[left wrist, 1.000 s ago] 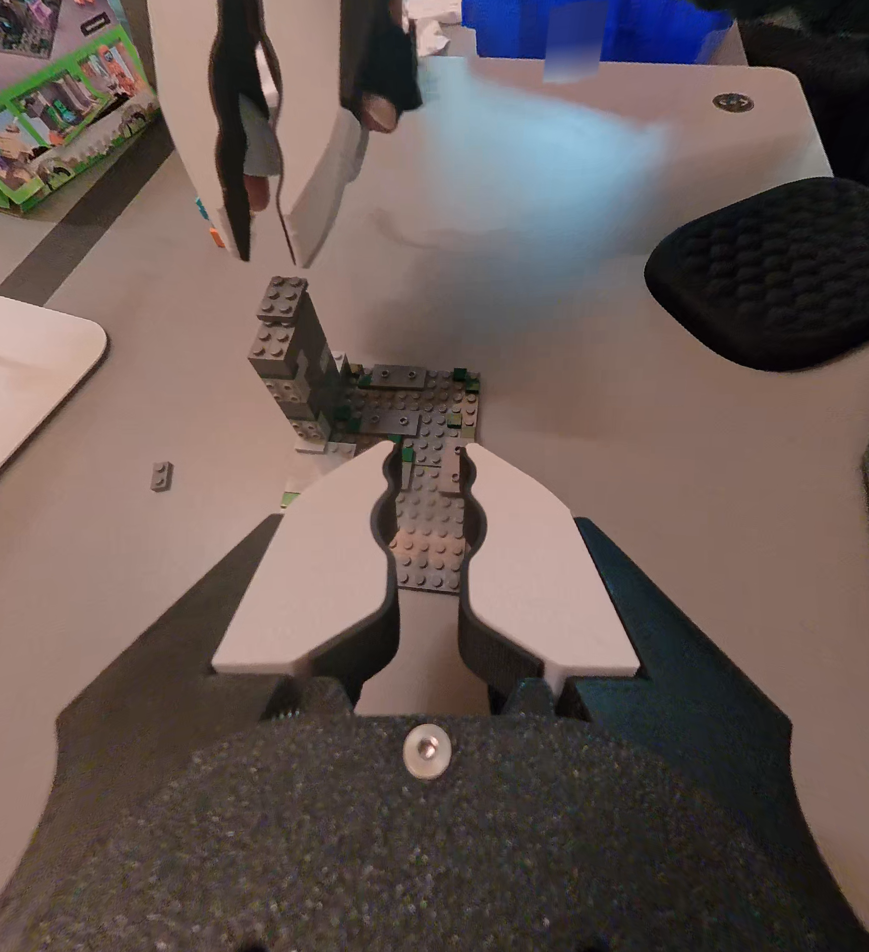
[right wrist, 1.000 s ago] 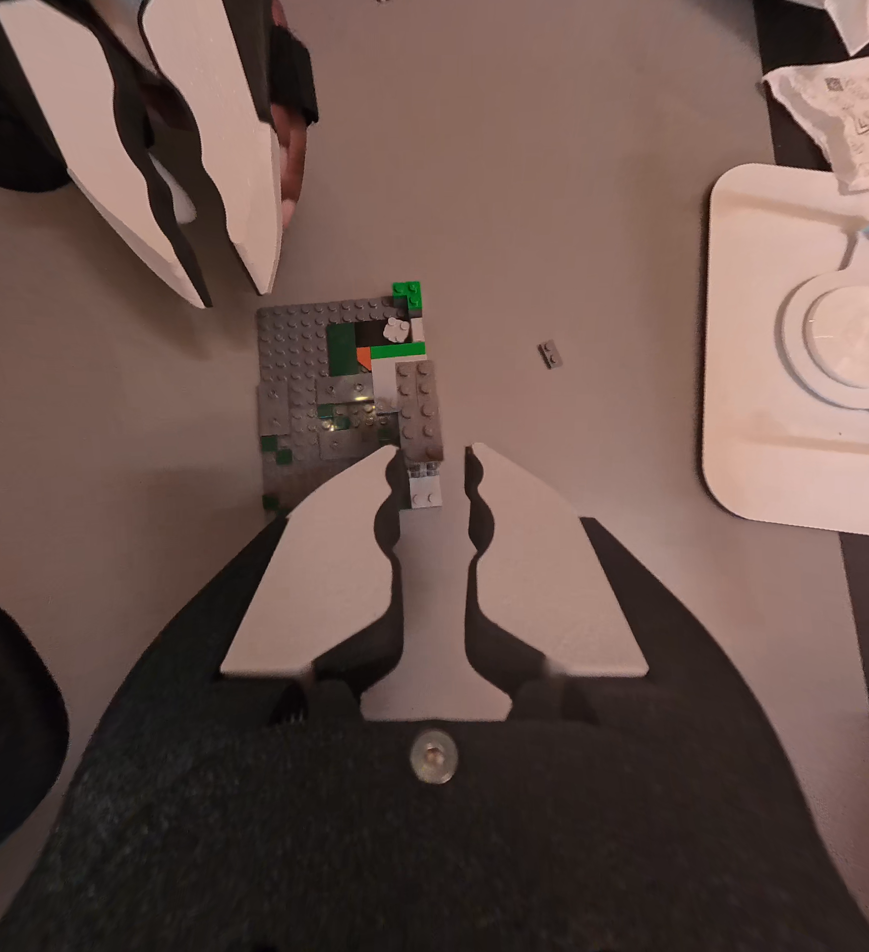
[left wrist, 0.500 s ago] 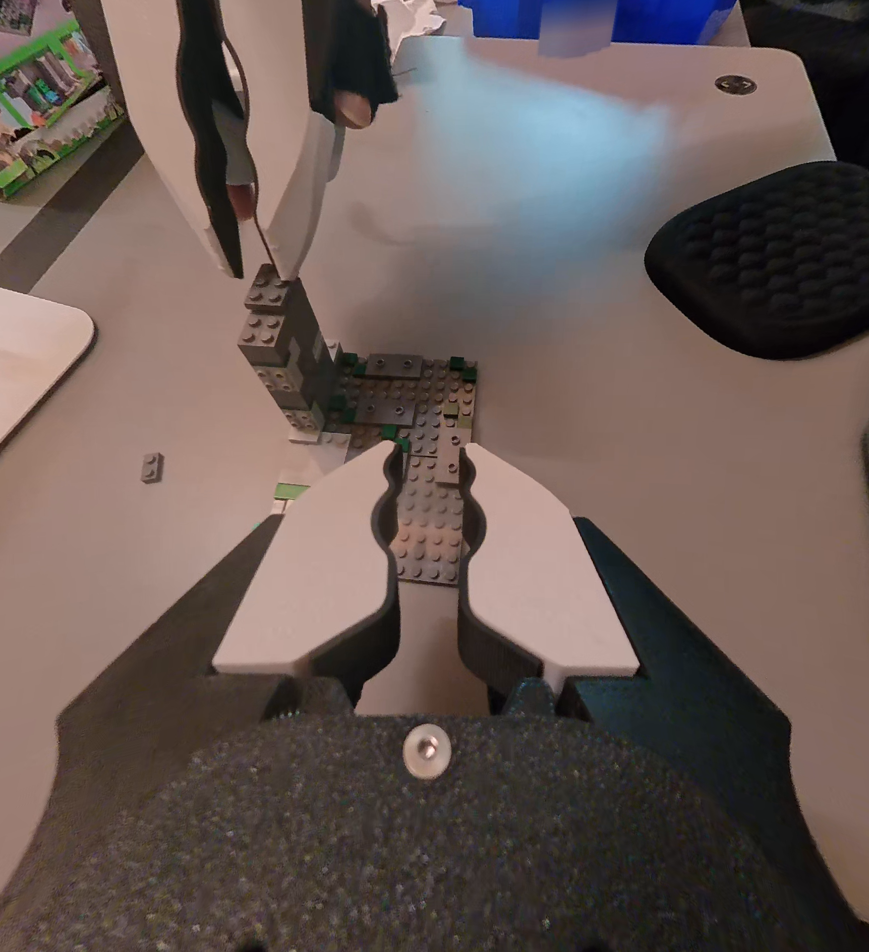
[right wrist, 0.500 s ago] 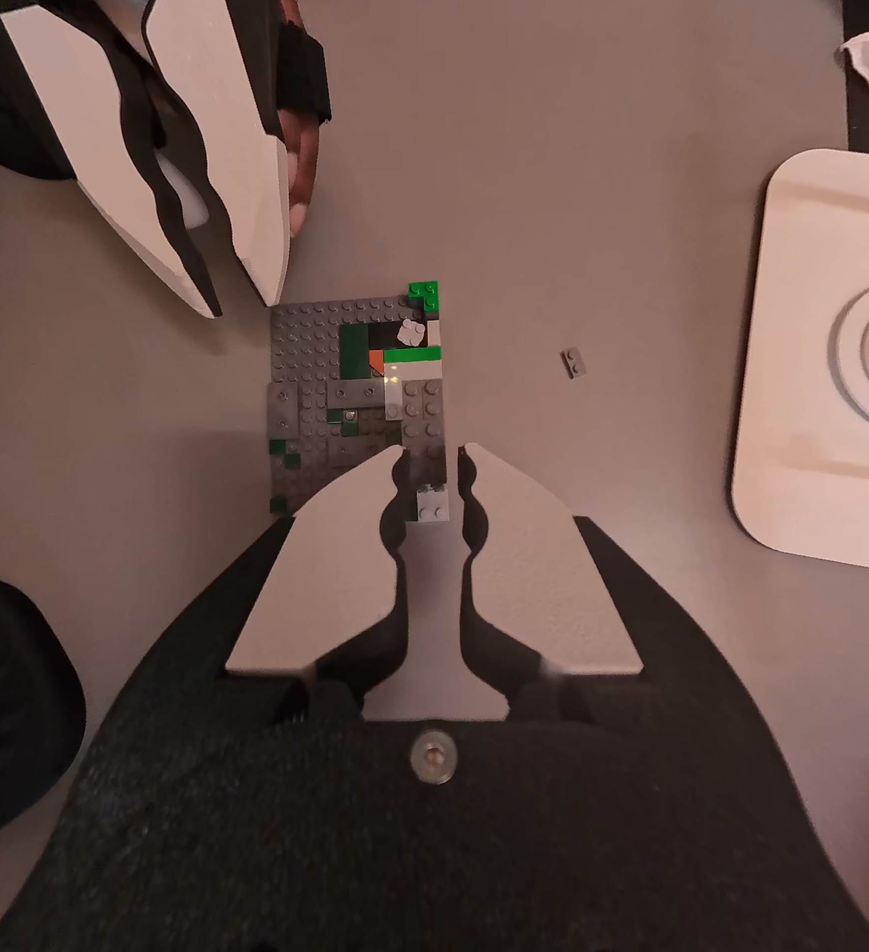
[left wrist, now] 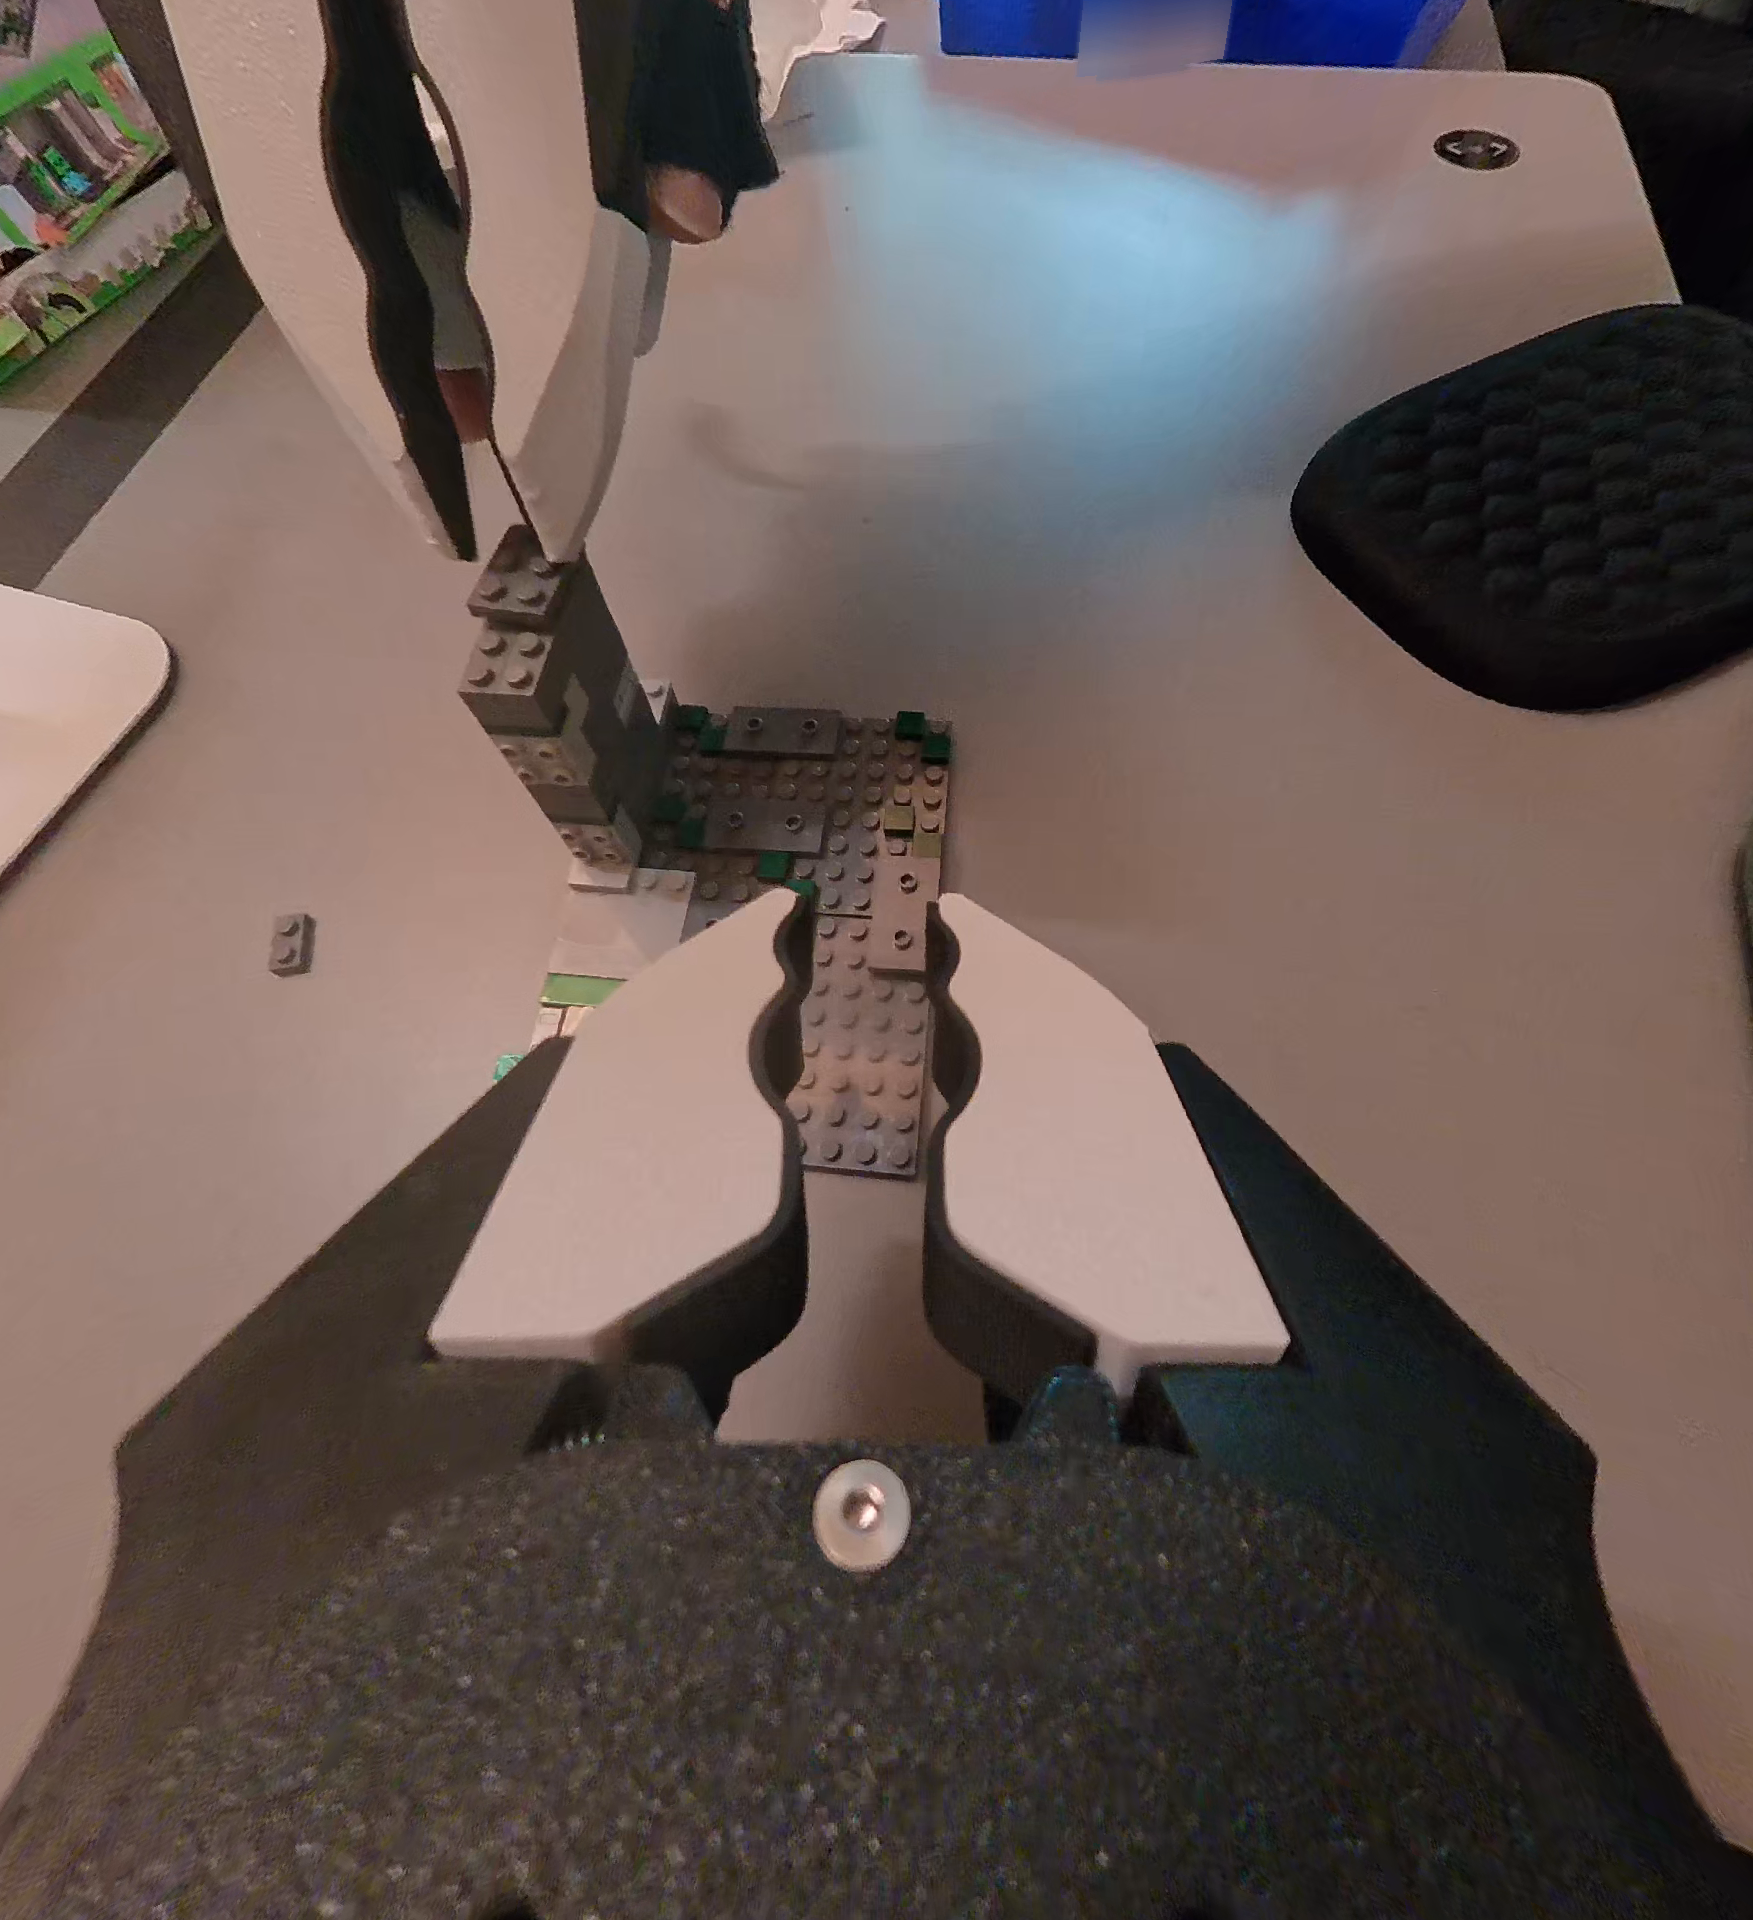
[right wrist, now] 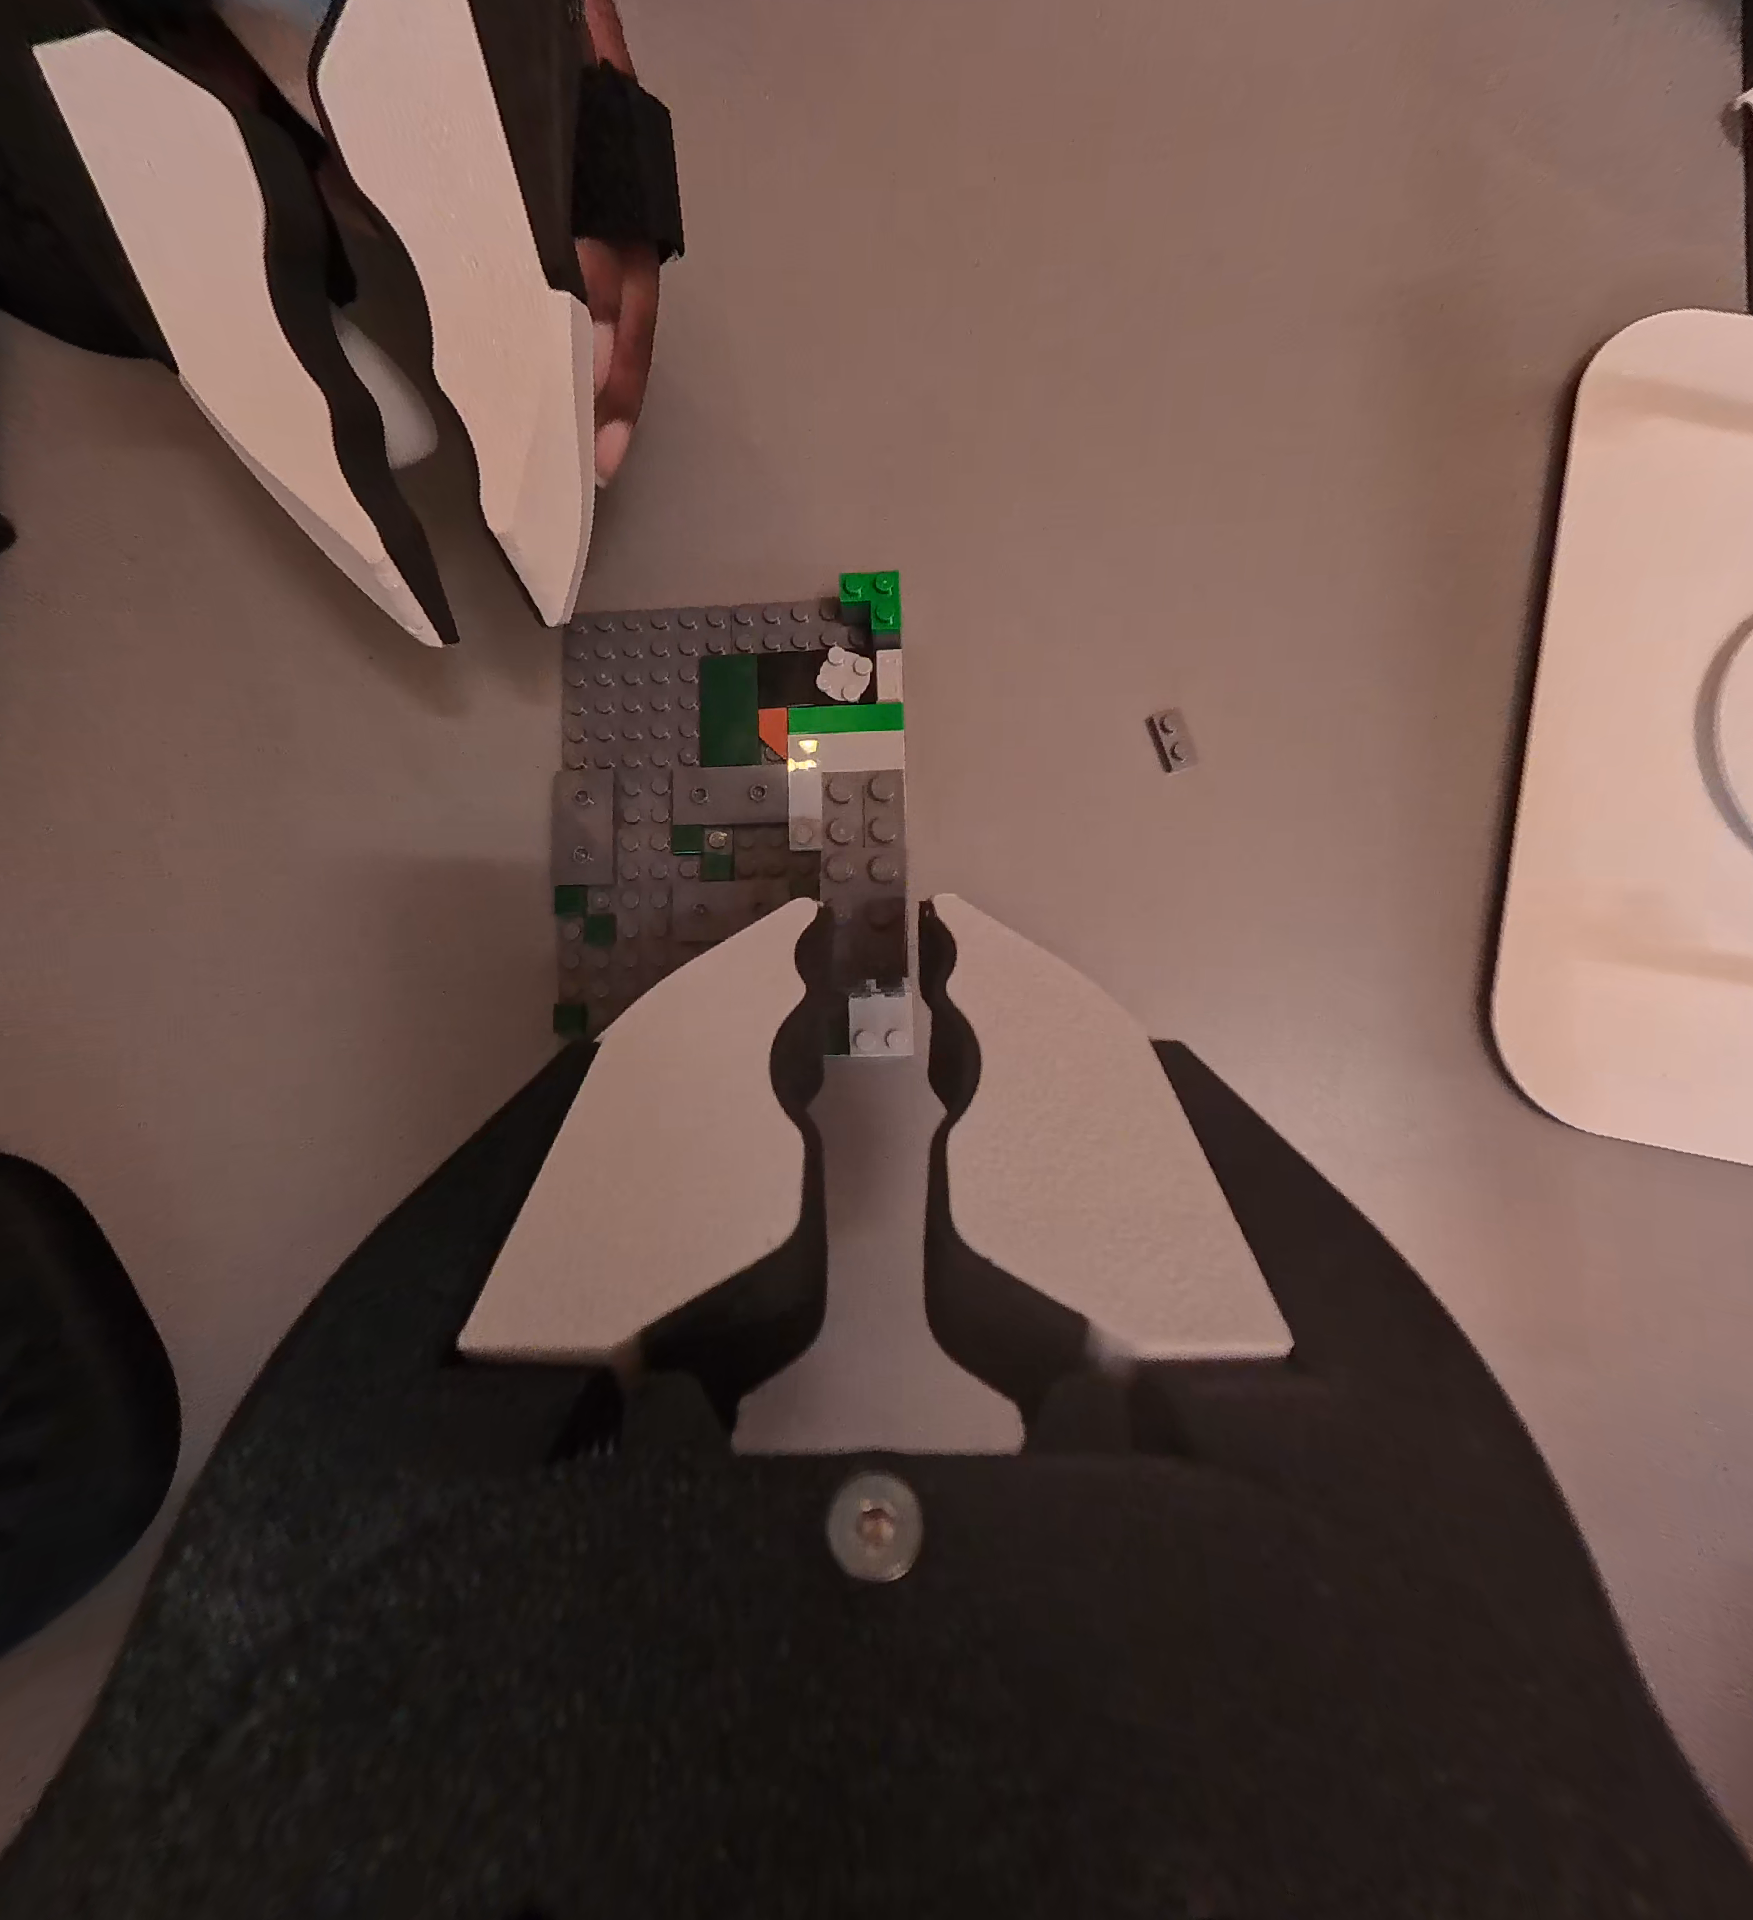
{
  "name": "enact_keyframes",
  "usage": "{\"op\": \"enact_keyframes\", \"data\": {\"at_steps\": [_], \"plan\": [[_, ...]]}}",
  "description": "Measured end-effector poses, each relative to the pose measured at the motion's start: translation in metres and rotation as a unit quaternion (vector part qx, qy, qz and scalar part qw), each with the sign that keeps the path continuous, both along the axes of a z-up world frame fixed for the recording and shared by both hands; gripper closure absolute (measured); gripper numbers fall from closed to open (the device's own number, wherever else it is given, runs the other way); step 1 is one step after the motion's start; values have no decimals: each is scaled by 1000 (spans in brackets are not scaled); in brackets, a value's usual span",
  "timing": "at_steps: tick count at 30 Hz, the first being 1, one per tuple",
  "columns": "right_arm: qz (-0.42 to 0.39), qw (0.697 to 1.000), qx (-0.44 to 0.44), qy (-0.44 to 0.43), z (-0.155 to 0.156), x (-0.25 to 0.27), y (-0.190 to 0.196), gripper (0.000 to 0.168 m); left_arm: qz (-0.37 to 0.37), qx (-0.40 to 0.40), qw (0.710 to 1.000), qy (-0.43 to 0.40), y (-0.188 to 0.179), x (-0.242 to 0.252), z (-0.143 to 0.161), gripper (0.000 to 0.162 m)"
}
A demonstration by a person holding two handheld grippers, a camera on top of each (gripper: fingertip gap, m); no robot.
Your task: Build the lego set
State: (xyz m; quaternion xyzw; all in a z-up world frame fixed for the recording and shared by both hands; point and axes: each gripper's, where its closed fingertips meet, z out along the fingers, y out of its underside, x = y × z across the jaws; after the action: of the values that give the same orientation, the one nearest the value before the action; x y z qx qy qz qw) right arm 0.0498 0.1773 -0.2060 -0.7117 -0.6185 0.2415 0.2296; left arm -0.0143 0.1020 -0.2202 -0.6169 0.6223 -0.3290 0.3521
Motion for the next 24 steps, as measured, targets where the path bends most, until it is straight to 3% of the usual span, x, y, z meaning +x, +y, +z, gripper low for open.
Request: {"op": "enact_keyframes", "data": {"at_steps": [24], "plan": [[29, 998, 24, -43, -4, -1, 0, 152, -4, -5, 1000, 7, -2, 0, -4, 143]]}}
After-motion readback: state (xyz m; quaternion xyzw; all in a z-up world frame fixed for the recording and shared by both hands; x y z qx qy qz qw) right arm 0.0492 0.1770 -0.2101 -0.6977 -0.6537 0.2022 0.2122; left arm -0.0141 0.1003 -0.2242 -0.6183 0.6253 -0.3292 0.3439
